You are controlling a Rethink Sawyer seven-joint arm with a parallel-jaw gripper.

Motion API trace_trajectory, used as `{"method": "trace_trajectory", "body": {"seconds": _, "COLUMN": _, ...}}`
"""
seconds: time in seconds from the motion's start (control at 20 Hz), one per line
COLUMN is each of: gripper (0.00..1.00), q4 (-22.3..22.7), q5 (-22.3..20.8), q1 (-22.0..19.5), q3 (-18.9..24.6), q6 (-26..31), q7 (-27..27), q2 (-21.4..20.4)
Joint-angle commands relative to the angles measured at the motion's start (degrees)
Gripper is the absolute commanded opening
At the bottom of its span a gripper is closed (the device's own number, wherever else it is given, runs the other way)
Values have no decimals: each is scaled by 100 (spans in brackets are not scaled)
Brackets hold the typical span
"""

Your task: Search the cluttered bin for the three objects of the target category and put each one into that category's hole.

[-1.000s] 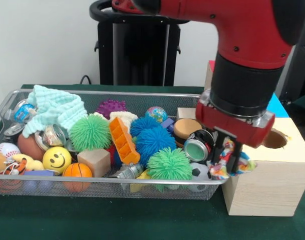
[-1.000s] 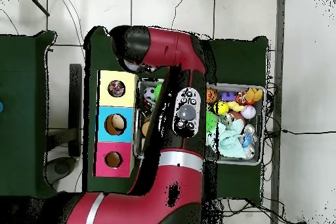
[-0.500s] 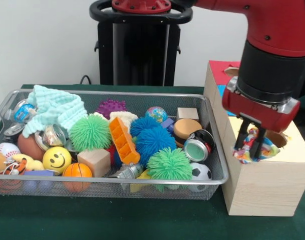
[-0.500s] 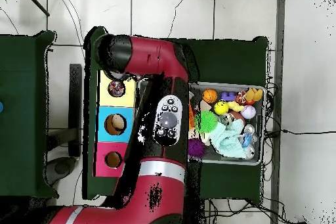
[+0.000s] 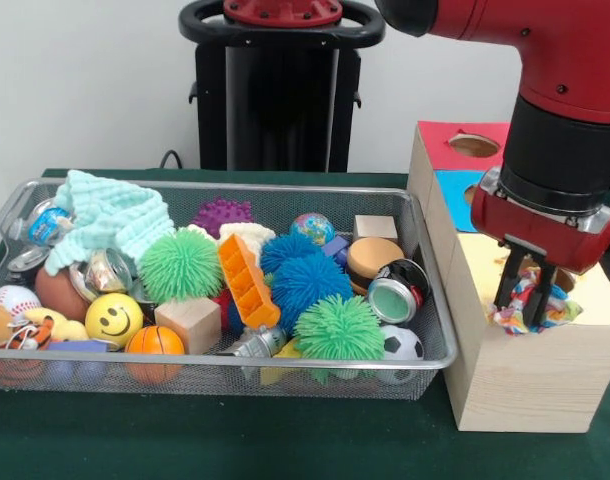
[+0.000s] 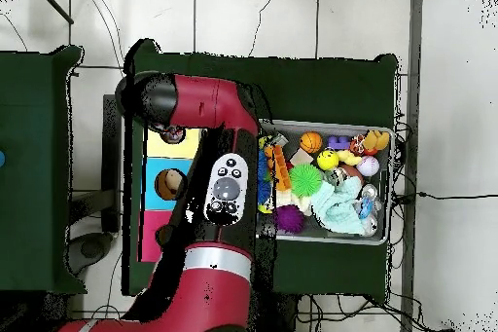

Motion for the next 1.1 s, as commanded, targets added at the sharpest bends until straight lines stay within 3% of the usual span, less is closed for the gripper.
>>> {"method": "trace_trajectory", "body": {"seconds": 0.05, "gripper": 0, "q4": 1067, "q5": 174, "q1": 46, "q3": 183, "q6": -565, "q7": 1545, "q2": 340}}
{"method": "trace_trajectory", "body": {"seconds": 0.65, "gripper": 0, "q4": 1433, "q5": 349, "q1": 142, "q3": 207, "q6": -779, "q7": 1341, "q2": 358}}
{"method": "trace_trajectory", "body": {"seconds": 1.1, "gripper": 0, "q4": 1368, "q5": 425, "q1": 160, "q3": 128, "q6": -169, "q7": 1239, "q2": 146}}
